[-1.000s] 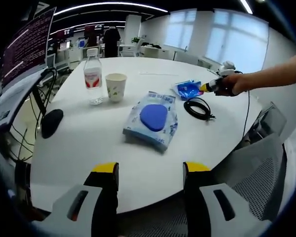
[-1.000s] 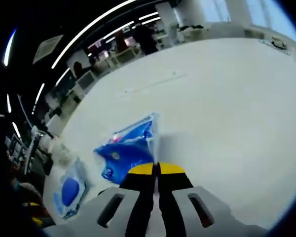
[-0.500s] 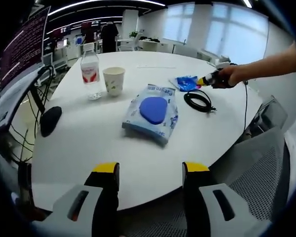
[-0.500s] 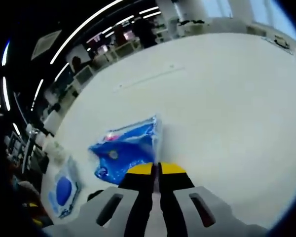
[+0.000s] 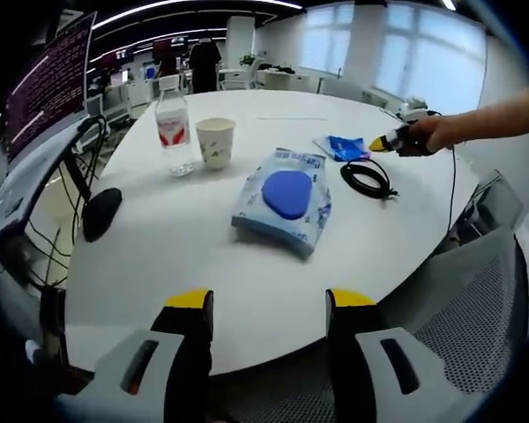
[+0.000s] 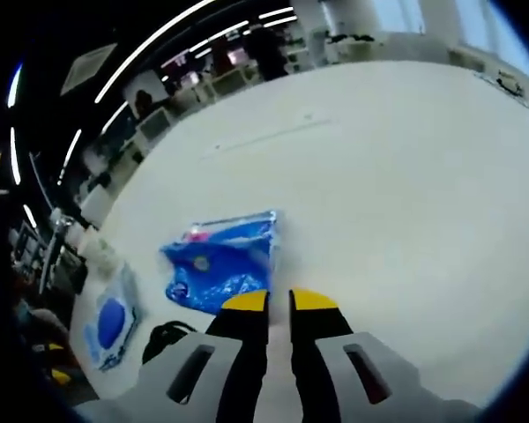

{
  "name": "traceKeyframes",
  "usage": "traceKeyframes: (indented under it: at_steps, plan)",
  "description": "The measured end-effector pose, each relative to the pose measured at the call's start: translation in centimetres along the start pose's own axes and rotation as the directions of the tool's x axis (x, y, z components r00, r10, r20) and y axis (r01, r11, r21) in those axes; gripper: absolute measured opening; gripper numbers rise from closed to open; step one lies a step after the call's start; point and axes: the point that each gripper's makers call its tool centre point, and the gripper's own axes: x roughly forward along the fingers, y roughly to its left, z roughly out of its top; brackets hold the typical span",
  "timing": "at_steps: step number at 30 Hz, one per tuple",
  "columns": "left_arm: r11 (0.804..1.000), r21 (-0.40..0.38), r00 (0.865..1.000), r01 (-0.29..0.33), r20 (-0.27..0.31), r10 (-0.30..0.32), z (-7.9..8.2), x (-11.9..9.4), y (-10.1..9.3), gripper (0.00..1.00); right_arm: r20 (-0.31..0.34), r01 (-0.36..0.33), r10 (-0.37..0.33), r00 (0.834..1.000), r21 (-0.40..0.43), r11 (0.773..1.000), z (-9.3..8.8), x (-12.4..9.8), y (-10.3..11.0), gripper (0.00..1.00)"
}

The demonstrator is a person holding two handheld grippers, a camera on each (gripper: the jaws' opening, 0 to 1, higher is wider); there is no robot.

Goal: Arrange the tabletop items into an orderly group along one side of the table until the central work area is clear of visible clutter.

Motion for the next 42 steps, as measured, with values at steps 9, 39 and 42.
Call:
traceKeyframes:
  at_steps: [9, 39, 42]
  plan:
    - [0.998, -0.056, 1.0, 0.01, 0.021, -0.009, 0.3, 0.0, 0.6, 0.48, 0.012, -0.039, 0.04, 0.999, -0.057, 0.998, -0.3, -1.3, 1.3, 0.09]
    - [0.922, -0.359, 0.989, 0.147, 0.056, -0.136, 3.4, 5.5, 1.0, 0.43, -0.093, -0.23, 0.211, 0.973, -0.315, 0.921, -5.2, -1.7, 12.5, 0.13]
    - [0.907, -0.389, 0.987, 0.163, 0.057, -0.153, 3.5, 6.0, 0.4, 0.44, -0.126, -0.263, 0.235, 0.964, -0.324, 0.909, -5.7, -1.0, 13.8, 0.15]
